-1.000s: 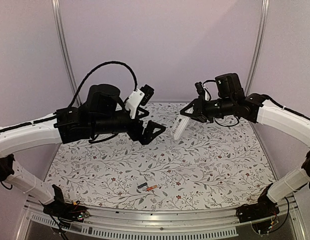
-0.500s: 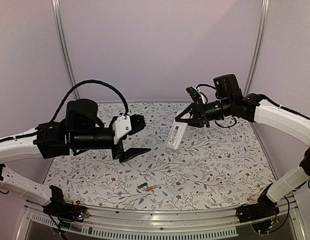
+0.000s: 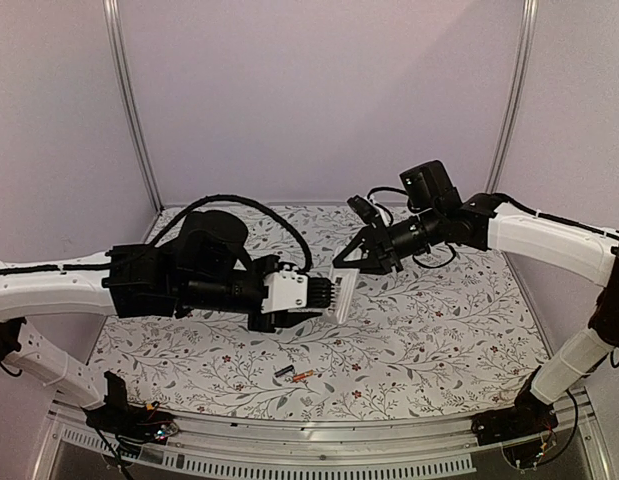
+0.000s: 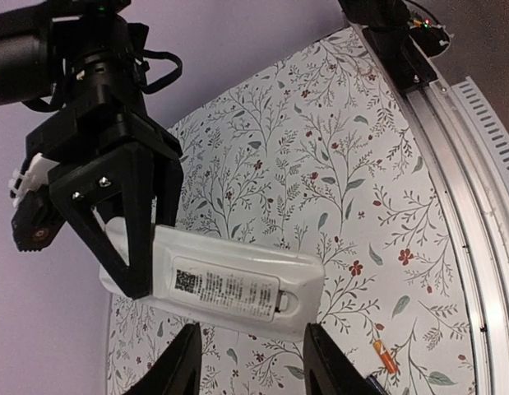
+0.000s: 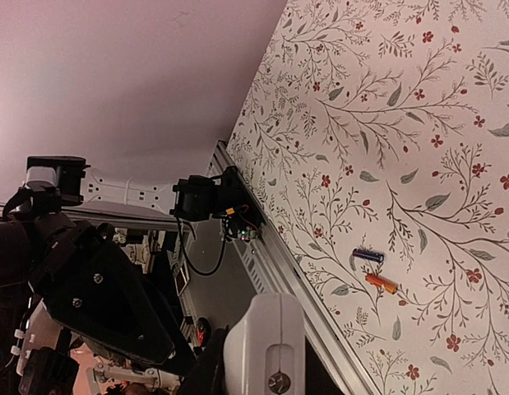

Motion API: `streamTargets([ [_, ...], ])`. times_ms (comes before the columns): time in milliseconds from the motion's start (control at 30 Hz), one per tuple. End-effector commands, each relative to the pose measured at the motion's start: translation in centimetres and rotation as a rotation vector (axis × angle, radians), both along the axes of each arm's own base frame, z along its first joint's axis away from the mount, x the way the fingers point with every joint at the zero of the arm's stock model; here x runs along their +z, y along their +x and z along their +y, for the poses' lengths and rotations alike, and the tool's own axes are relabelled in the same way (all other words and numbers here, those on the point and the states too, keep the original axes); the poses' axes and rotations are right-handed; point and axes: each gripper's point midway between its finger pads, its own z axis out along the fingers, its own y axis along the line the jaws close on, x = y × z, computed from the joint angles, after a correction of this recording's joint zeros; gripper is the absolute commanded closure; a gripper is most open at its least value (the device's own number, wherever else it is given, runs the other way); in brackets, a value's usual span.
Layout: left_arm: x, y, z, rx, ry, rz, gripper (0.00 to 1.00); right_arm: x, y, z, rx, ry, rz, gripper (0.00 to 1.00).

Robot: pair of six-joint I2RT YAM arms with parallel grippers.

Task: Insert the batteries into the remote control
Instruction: Remove the battery cover from the remote control.

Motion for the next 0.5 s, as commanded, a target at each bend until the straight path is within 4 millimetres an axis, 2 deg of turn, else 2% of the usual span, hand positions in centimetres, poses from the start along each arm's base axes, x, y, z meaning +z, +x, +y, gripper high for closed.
streamTargets([
  [0,-0.2,-0.5,-0.7,-0.04,0.039,-0.026,0.59,0.9,-0.7,0.8,0.045,0.018,-0.017,1.0],
  [400,-2.3,-0.4,-1.7,-0.065,0.11,-0.047,0.6,0.6,-1.0,1.2,0.07,0.022,0.006,1.0],
  [467,-2.6,0.1,-1.6,-0.044,0.127,-0.066,0.6,0.6,-1.1,1.3,0.075,0.023,0.01,1.0],
])
